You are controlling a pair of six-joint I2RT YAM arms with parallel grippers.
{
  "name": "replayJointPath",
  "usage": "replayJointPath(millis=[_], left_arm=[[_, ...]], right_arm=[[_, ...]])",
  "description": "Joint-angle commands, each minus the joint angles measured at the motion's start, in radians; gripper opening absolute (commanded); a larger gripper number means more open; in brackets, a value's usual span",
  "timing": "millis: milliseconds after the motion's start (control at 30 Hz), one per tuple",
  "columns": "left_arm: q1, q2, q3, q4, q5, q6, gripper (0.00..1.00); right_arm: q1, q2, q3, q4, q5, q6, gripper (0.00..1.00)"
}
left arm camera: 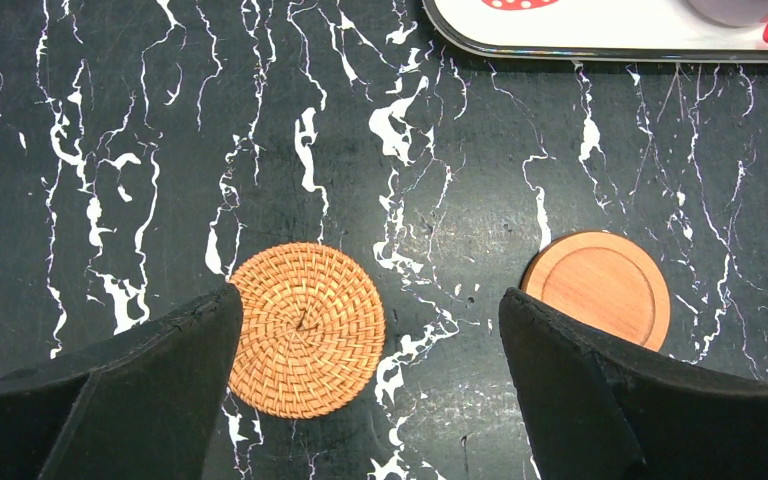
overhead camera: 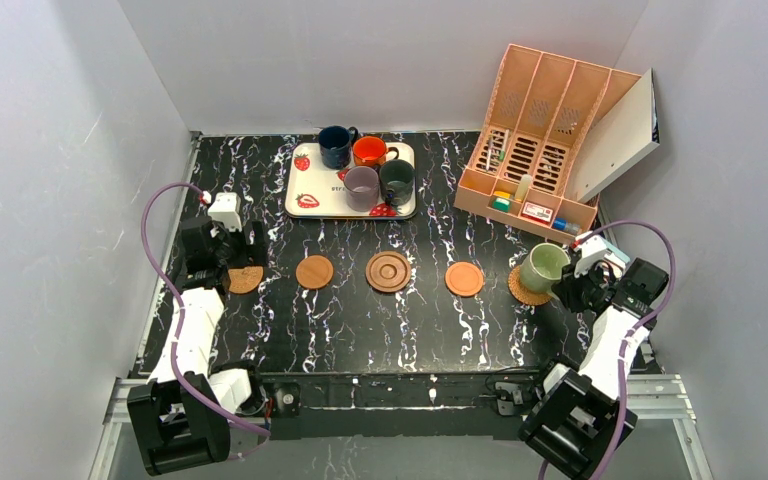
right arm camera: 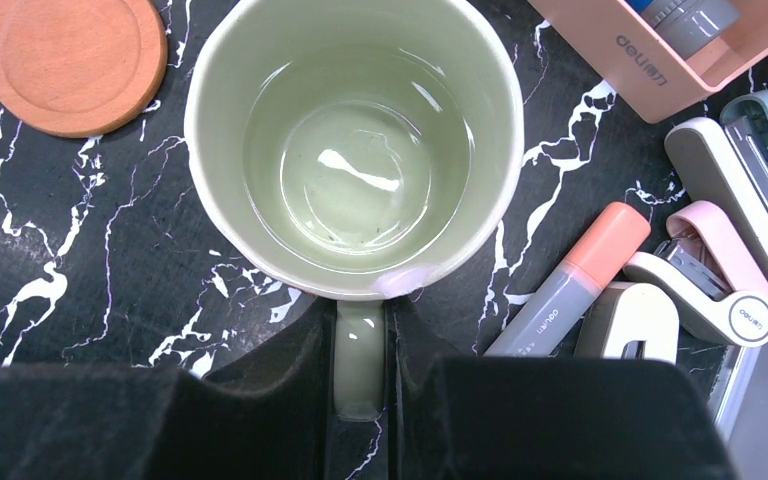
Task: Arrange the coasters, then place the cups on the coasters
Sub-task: Place the cup on the coaster.
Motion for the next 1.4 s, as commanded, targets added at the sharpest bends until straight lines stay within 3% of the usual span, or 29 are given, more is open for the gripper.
replayJointPath(millis=[0, 1367], left_arm=[[0.009, 0.001, -0.005, 0.006, 0.004, 0.009, 0.98], [0.009, 0.021, -0.007, 0.015, 0.003, 0.007, 0.98]], right_arm=[[-0.007, -0.044, -0.009, 0.037, -0.064, -0.011, 0.01], [-0.011, 0.015, -0.033, 0.094, -0.048, -0.001, 0.01]])
